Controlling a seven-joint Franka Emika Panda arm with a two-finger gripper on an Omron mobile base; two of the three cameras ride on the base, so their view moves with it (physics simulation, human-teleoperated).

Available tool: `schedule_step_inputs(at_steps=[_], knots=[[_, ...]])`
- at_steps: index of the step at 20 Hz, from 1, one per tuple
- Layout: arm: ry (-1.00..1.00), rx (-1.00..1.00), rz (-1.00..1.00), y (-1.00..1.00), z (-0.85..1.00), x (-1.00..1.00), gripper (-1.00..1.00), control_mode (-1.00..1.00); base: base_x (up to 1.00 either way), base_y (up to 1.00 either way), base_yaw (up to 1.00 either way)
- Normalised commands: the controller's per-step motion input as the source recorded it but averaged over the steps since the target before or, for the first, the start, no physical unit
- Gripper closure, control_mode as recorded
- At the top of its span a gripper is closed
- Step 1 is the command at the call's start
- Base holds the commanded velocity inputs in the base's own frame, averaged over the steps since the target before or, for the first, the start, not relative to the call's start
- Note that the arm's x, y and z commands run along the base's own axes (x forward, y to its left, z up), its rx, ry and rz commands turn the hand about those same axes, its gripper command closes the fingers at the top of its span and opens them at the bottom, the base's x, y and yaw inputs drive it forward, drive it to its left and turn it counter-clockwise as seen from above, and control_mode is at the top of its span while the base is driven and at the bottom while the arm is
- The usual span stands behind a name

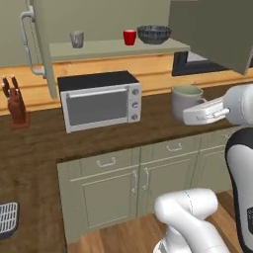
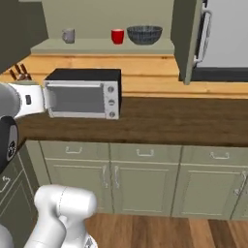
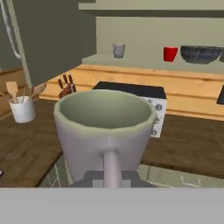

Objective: Gather all objects into one cabinet and sort the glasses and bowls to opposite sides.

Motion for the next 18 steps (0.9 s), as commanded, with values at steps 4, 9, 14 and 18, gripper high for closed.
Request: schedule_step_inputs(at_steps=[4,9,14,18], knots=[[0.00,0.00,0.00,0.00,0.00,0.00,1.00,1.00,1.00,0.00,0.06],[0.00,0.00,0.00,0.00,0.00,0.00,1.00,1.00,1.00,0.03,0.04],[0.00,0.00,0.00,0.00,0.00,0.00,1.00,1.00,1.00,0.06,0.00],[0.00,0.00,0.00,0.00,0.00,0.00,1.00,1.00,1.00,0.07,0.00]])
